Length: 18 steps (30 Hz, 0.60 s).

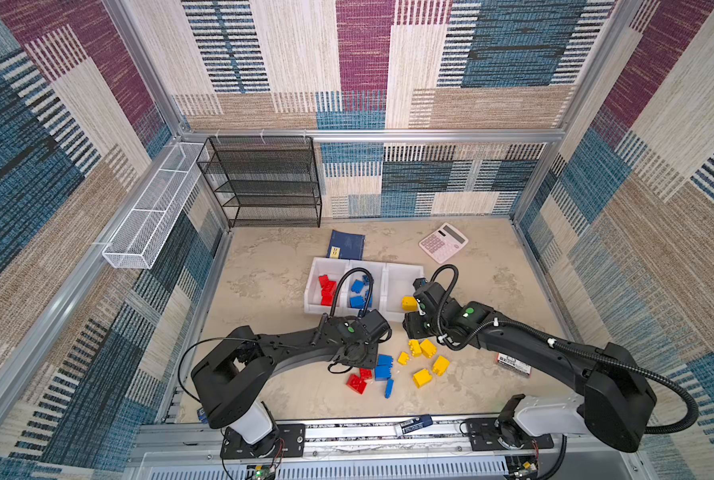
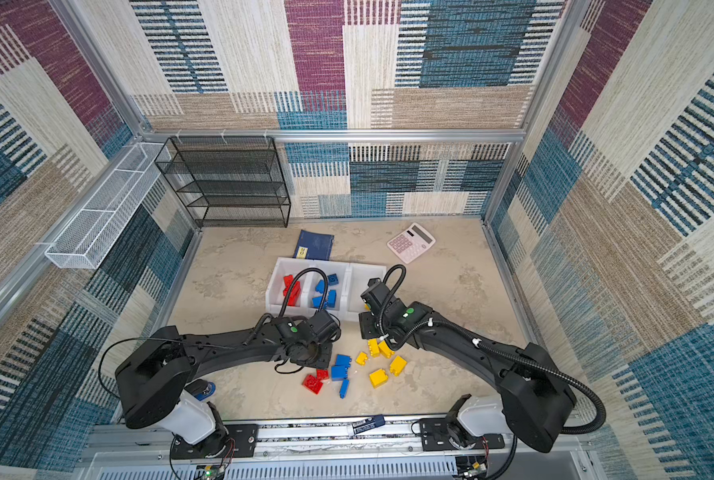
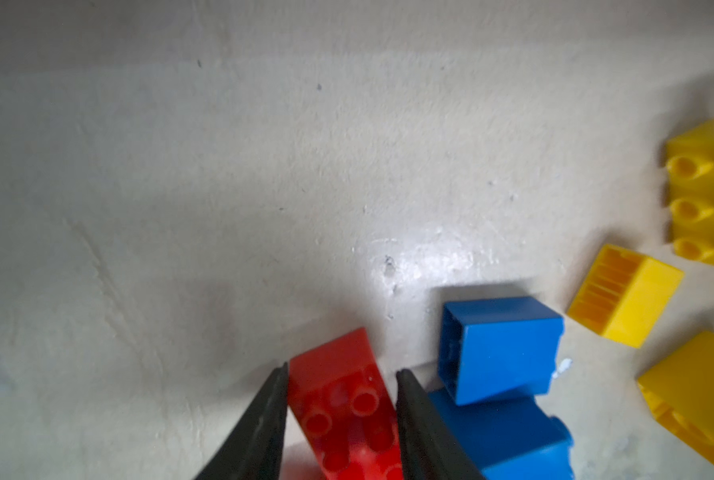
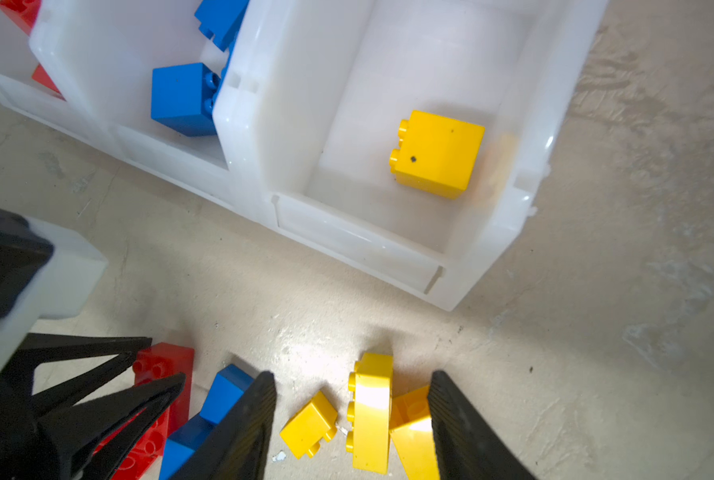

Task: Sort the legos into containers by color
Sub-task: 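Grasp a red brick with the left gripper while the right grasps a tall yellow brick, then carry the red brick into the nearest compartment and open the left gripper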

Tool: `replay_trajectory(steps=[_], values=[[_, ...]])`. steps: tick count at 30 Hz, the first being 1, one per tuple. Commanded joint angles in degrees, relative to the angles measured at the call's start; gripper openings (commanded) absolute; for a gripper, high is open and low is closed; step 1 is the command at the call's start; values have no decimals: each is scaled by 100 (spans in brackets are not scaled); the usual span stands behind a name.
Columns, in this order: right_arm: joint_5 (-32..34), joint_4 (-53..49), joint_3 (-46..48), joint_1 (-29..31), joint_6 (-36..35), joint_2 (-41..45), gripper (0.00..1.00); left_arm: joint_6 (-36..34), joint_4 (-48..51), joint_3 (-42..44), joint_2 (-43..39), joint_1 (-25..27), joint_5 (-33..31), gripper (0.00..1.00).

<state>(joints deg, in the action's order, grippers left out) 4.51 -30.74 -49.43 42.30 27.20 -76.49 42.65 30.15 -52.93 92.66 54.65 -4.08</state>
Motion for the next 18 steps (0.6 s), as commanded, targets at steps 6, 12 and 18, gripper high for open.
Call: replay_trajectory(steps=[6, 12, 18], values=[[22, 103, 109, -7, 120, 162, 62, 41, -8, -70, 79, 1, 26, 39], [2, 73, 57, -3, 119, 131, 62, -170, 39, -296, 226, 2, -98, 34], [91, -50, 30, -3, 117, 217, 61, -434, 173, -483, 112, -175, -241, 32]])
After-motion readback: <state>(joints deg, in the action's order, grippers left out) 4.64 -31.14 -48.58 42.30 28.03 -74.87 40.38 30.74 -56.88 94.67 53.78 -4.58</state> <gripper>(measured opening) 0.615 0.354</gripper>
